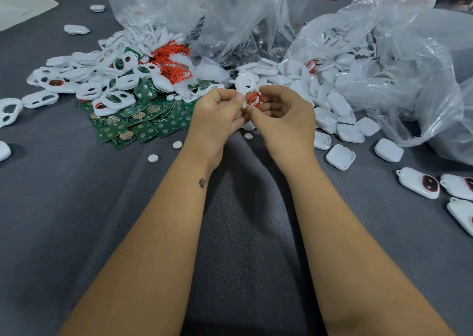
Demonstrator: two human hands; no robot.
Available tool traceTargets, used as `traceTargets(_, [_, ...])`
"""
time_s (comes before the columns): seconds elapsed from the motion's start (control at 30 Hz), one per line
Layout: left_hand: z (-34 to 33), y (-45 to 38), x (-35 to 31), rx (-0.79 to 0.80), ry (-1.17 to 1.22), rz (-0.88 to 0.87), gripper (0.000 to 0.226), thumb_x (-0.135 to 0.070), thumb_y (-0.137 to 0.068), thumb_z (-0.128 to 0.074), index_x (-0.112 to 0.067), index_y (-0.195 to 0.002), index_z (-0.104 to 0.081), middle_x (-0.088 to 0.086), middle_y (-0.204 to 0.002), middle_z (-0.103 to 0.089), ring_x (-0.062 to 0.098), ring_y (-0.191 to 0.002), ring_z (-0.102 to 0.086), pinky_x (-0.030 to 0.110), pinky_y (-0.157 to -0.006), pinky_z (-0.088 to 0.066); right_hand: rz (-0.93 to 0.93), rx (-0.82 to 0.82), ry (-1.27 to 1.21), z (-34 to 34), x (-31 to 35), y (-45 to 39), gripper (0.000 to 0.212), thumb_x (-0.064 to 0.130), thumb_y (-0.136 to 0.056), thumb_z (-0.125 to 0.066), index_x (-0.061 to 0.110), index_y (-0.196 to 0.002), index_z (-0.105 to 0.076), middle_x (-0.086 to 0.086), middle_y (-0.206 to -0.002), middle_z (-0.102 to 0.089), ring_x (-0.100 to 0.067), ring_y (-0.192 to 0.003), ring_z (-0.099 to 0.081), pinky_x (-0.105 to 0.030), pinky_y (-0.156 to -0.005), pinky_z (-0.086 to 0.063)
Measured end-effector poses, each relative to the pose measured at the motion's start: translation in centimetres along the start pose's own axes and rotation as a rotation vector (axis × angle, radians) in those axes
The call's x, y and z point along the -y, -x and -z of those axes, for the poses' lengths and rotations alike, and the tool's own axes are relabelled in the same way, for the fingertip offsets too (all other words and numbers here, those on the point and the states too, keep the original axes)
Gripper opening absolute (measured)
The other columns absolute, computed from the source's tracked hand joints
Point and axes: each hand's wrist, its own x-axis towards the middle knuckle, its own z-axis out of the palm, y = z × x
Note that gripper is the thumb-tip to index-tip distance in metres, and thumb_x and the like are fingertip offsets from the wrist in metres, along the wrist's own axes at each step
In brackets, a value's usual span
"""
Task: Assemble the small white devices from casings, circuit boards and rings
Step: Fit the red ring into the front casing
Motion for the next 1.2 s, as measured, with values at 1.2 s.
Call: traceTargets(1.2, [0.2, 0.1, 0.4, 0.071, -0.048, -0.014, 0.019, 0.001, -0.098, -0.049, -0.01, -0.083, -0.052, -0.003, -0.064, -0.068, 0.017, -0.082, -0.07, 0.025, -0.079, -0.056, 0.144, 0.01, 0.255, 0.2, -1.0, -0.3, 0.015, 0.017, -0.086, -0.071, 0.012, -0.1, -0.072, -0.005, -0.096, -0.065, -0.01, -0.083, -0.06, -0.016, -0.078, -0.046])
